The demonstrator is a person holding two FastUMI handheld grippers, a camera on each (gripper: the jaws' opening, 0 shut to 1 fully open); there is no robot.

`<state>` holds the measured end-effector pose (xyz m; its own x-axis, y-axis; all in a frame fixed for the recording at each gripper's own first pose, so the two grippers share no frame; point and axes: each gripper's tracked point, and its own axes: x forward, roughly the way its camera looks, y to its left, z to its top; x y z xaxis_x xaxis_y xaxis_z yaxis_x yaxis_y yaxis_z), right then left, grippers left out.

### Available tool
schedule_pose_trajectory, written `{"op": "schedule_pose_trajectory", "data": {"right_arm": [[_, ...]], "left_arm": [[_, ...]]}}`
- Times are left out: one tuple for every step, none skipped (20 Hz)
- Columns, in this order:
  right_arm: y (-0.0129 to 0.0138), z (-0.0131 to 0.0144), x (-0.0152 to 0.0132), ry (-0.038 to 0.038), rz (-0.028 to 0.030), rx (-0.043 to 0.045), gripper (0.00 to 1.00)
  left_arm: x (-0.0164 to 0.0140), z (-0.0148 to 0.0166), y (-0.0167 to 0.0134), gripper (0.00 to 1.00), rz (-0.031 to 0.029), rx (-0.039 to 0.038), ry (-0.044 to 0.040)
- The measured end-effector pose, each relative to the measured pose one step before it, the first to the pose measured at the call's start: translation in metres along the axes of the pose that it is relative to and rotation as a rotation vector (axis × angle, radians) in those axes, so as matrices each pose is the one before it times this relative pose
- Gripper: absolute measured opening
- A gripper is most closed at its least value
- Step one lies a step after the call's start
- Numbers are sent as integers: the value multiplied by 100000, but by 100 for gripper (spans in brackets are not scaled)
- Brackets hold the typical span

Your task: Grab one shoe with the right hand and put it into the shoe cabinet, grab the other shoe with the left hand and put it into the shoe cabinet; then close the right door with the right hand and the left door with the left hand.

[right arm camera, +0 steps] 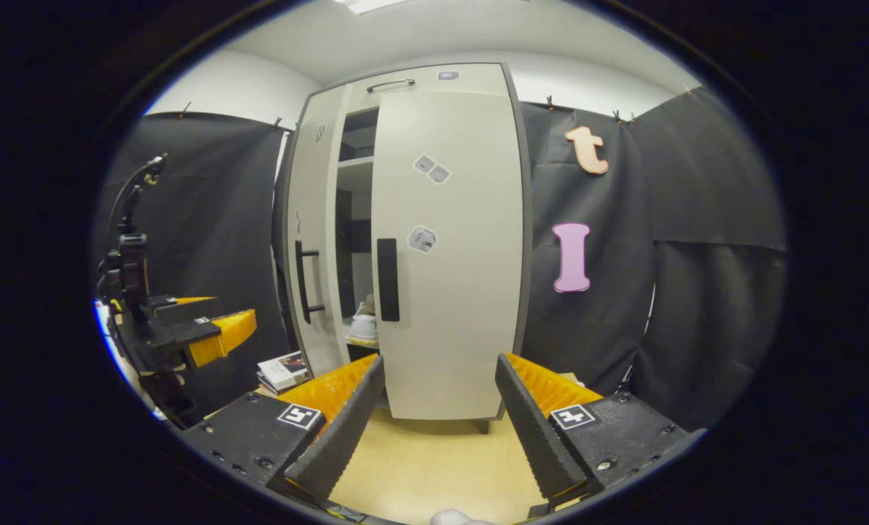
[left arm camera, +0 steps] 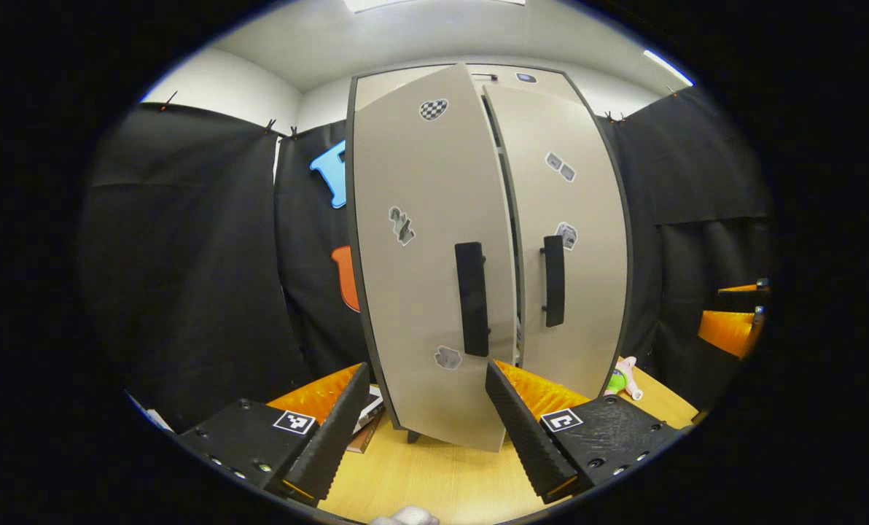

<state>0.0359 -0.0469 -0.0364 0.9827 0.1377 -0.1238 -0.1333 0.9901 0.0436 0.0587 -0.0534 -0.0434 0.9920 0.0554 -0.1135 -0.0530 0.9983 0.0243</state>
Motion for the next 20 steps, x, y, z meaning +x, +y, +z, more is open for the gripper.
{"op": "schedule_pose_trajectory", "data": {"right_arm": [[406, 444, -355, -1039, -390, -132, 99], [294, 436, -321, -902, -756, -248, 99], [280, 464, -506, -1301, -863, -223, 99], [273, 455, -519, -1369, -888, 36, 99], [246, 168, -501, -892, -838, 8, 99], [270, 280, -496, -773, -466, -292, 99], [154, 183, -516, -545, -881, -383, 99], [174, 214, -517, -828, -823, -327, 99], [144, 176, -480, -1068, -900, -346, 99], [93, 129, -471, -627, -1109, -263, 99], [179, -47, -477, -446, -696, -325, 99], [101, 0, -479, -462, -811, -187, 99], [20, -119, -501, -118, -795, 38, 99], [106, -83, -477, 34, -490, 97, 99], [32, -106, -326, 101, -398, 198, 99], [-9, -72, -267, -2, -427, 247, 99], [-16, -58, -195, -45, -363, 3, 99], [-126, -50, -188, 202, -720, -113, 99], [-27, -76, -190, 16, -295, -30, 99], [-89, -6, -122, 37, -298, 130, 99]], "left_arm": [[-951, 270, -304, 96, -1922, -281, -583], [-887, 128, -238, 96, -1592, -801, -288], [-858, 99, 253, 96, -1139, -963, -42], [-741, 327, 268, 96, -1582, -553, -746], [-570, 264, 598, 96, 477, -153, -517], [-541, 56, 774, 96, 799, 199, -496], [-737, 93, 701, 96, 686, -147, -445], [-624, 205, 684, 96, 970, -245, -1114], [-622, -48, 912, 96, 1319, 33, -143], [-575, -156, 955, 96, 1102, -38, 197], [-623, -154, 582, 96, 489, -318, -52], [-370, -71, 397, 96, 245, -159, -259], [-256, -126, 558, 96, 591, 49, 2], [-443, -238, 308, 96, -13, -119, 526], [-277, -8, -50, 96, -725, -409, 116], [-137, -1, -108, 100, -500, -455, 70], [-192, 184, -190, 100, -880, -385, -288], [-135, 174, -94, 100, -530, 57, -468], [-101, 166, -11, 100, -282, 329, -627], [-196, 83, -96, 96, -245, 167, -306]]}}
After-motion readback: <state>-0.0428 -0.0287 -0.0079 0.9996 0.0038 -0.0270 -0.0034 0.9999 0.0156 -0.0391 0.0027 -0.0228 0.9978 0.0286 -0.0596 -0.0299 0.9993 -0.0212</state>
